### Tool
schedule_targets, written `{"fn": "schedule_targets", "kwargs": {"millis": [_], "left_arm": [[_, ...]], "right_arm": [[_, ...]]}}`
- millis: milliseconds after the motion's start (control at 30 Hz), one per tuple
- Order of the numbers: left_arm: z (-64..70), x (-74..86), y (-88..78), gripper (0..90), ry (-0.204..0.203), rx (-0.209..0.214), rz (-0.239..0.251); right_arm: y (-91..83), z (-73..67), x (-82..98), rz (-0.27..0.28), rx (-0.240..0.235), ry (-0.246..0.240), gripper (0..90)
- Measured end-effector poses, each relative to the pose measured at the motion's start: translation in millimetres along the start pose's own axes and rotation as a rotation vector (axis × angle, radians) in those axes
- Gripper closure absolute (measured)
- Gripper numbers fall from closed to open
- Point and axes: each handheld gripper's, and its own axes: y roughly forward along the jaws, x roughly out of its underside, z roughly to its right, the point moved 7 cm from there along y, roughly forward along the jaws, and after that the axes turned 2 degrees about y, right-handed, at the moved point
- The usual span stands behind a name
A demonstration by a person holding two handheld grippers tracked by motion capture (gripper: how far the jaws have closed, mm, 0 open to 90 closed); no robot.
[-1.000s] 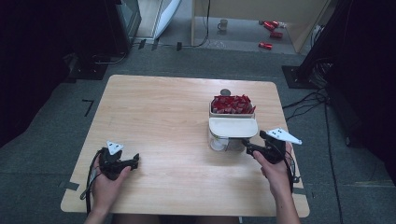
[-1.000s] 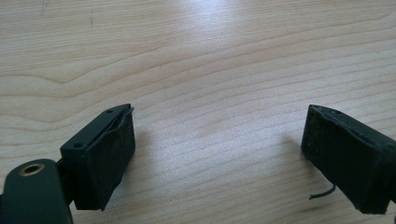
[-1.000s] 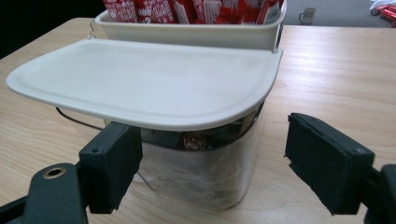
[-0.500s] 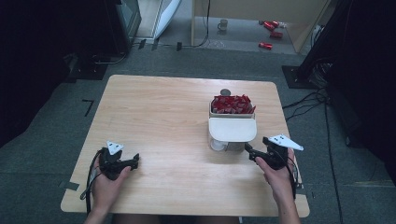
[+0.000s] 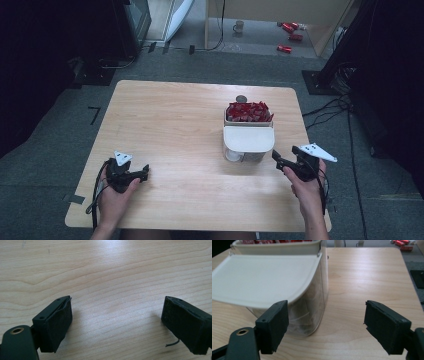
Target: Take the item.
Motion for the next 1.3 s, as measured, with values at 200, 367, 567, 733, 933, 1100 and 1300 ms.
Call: {"fn": "schedule_targets", "kwargs": {"millis": [200, 367, 567, 733, 933, 1100, 1300], "left_arm": [[0.0, 0.0, 0.0, 10.5, 0.000, 0.000, 0.000], [0.0, 0.0, 0.1, 10.5, 0.000, 0.000, 0.001], [0.0, 0.0, 0.1, 10.5, 0.000, 0.000, 0.000], [-0.1, -0.1, 0.1, 10.5, 0.000, -0.001, 0.002], [0.0, -0.1, 0.1, 10.5, 0.000, 0.000, 0.002], [0.1, -0.1, 0.1, 10.5, 0.000, 0.000, 0.001], [0.0, 0.0, 0.1, 10.5, 0.001, 0.001, 0.000]], "right_arm": [[-2.9, -4.6, -20.1, 0.037, 0.000, -0.002, 23.6], [2.4, -18.3, -38.6, 0.057, -0.021, -0.023, 30.2], [15.4, -41.1, -61.7, 0.083, -0.066, -0.038, 46.4], [29.4, -56.2, -74.3, 0.090, -0.091, -0.046, 59.0], [47.3, -69.6, -81.7, 0.073, -0.139, -0.048, 66.7], [60.8, -75.3, -85.4, 0.061, -0.130, -0.054, 67.8], [78.2, -74.0, -85.9, 0.037, -0.085, -0.051, 72.9]]}}
